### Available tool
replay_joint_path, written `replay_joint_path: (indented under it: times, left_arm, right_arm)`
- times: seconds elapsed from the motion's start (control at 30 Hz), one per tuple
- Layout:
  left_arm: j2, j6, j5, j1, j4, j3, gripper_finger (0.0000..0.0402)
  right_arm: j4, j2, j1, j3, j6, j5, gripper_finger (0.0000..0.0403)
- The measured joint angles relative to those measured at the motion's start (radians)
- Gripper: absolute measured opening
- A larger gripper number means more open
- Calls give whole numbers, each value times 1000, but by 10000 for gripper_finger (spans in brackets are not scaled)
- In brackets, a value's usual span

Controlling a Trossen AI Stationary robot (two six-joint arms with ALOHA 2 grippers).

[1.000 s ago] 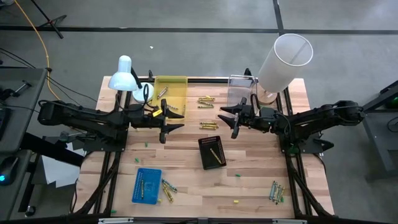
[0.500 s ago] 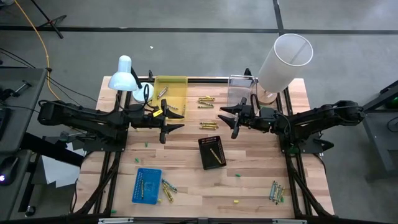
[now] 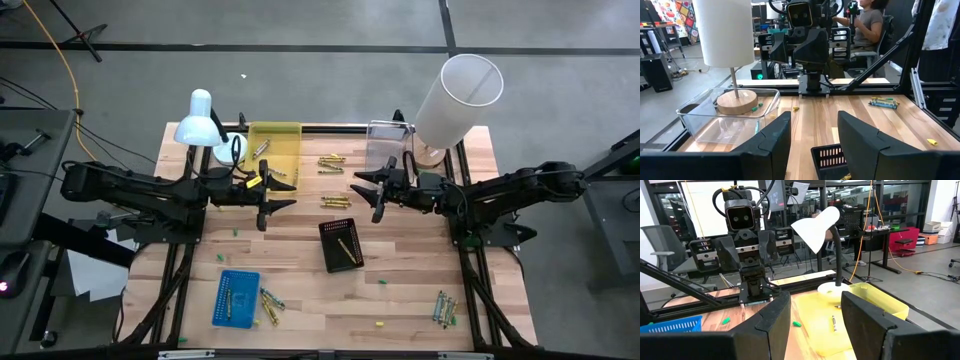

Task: Sort crayons
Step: Put the green crayon into the blue bin

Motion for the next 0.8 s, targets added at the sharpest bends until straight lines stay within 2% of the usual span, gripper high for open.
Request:
replay_joint_path:
  times: [0.27,0.33,0.5,0.7,0.8]
  left_arm:
    - [0,0,0,0,1,0,150]
    - [0,-10,0,0,9,0,149]
    - [0,-37,4,0,20,0,150]
    - [-2,-45,8,-25,37,0,150]
    - [-22,-45,9,-51,38,0,149]
  right_arm:
    - [-2,0,0,0,37,-23,169]
    - [-57,9,-1,26,51,-31,169]
    - [-402,133,-47,251,28,34,169]
    - [-963,417,-166,684,-130,-37,169]
    - [-1191,569,-220,847,-235,-41,169]
